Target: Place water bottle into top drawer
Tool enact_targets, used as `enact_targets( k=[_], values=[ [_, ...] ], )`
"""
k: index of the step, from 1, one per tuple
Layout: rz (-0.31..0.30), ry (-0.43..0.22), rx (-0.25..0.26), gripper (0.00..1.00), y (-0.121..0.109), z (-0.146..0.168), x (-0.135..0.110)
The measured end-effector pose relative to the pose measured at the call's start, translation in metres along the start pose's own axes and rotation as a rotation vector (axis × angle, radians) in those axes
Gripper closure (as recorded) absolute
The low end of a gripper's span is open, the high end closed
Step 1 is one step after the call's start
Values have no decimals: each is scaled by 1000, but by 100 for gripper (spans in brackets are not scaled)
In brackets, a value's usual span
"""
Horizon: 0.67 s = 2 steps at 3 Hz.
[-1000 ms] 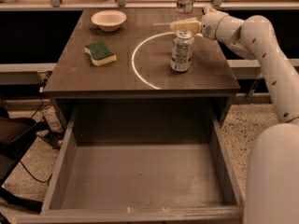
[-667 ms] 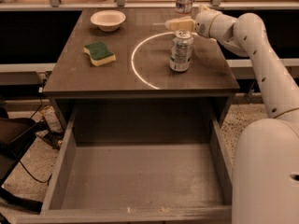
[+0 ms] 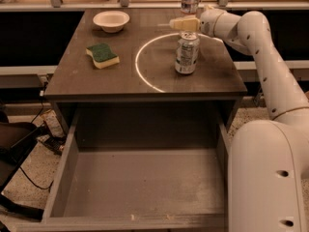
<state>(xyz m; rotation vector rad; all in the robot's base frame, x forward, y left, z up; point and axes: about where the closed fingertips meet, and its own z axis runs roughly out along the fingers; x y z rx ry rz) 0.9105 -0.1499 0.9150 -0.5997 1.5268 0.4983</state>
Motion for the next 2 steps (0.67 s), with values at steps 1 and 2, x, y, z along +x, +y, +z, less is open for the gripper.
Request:
enact_targets(
  k=[1, 2],
  values=[
    [12, 5, 7, 0, -3, 5, 1],
    [27, 4, 9, 18, -6, 10, 4]
  ],
)
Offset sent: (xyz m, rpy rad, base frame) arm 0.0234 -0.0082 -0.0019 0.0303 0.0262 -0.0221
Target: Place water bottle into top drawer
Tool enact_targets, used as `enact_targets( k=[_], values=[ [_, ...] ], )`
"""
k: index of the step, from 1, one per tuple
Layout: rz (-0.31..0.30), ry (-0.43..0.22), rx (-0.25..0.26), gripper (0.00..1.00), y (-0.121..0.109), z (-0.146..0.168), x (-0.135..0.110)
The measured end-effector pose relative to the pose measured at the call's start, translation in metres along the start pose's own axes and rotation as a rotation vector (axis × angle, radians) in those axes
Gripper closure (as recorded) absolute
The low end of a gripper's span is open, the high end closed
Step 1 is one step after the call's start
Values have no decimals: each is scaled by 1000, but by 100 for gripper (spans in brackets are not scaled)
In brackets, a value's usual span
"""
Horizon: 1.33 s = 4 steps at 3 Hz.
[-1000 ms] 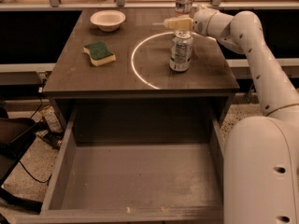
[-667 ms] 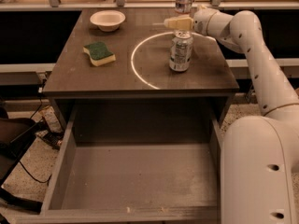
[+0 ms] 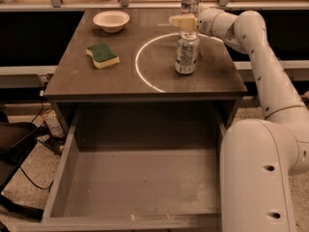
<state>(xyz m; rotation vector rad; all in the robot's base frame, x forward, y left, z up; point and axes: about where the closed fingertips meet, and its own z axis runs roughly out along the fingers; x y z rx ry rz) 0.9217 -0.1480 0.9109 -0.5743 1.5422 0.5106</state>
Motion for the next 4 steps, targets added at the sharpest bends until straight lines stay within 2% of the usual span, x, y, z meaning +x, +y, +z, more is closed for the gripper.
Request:
enact_targets(
  k=[1, 3, 4],
  values=[
    [14, -2, 10, 48, -4, 4, 3],
    [16, 0, 1, 95, 1, 10, 5],
    [17, 1, -2, 100, 2, 12, 5]
  ],
)
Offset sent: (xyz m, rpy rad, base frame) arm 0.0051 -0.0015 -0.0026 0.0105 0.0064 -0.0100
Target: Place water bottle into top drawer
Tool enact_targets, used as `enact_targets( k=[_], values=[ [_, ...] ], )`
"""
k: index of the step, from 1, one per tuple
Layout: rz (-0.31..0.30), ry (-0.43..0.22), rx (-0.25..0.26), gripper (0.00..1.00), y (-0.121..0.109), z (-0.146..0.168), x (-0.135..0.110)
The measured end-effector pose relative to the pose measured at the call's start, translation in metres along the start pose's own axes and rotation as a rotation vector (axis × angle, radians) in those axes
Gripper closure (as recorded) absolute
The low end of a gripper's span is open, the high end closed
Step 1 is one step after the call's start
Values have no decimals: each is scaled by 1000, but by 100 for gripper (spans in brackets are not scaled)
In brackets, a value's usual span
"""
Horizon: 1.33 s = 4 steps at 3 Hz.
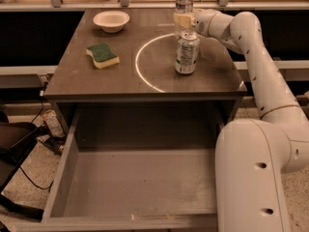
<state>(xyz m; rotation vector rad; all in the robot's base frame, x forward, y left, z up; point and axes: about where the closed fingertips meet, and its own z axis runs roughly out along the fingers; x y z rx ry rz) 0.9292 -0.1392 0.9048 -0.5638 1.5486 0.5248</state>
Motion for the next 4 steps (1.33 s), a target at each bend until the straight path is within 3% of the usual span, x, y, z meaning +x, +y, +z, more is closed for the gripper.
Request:
enact_targets(
  k=[2, 4],
  values=[
    [-1, -7, 9, 100, 0, -2, -11],
    [-41, -45, 70, 100, -6, -49, -71]
  ],
)
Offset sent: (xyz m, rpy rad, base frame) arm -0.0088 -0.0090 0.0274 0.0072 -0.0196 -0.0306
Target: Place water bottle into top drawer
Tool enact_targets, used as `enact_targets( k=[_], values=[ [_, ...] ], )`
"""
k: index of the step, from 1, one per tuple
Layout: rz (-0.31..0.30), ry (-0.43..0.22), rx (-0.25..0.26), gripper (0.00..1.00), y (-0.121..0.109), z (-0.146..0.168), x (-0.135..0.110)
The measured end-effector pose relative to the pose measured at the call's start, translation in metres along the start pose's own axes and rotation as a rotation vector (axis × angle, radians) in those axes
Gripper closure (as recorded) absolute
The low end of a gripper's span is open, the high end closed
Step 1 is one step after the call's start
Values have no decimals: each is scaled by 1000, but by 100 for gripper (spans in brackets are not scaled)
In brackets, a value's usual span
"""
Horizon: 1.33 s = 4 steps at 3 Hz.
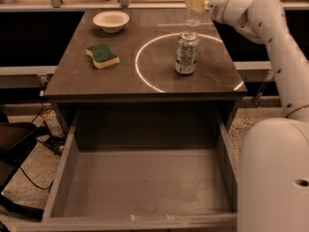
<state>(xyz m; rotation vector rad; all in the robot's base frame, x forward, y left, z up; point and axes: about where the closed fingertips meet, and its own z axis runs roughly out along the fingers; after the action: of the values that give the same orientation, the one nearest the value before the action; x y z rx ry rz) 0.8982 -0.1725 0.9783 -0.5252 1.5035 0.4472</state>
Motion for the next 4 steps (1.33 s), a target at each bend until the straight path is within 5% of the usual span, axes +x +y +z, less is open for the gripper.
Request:
enact_targets(
  k=[2, 4],
  values=[
    [-1, 9, 45, 100, 1, -81, -60],
    [-27, 22, 136, 100, 26, -165, -103]
  ],
)
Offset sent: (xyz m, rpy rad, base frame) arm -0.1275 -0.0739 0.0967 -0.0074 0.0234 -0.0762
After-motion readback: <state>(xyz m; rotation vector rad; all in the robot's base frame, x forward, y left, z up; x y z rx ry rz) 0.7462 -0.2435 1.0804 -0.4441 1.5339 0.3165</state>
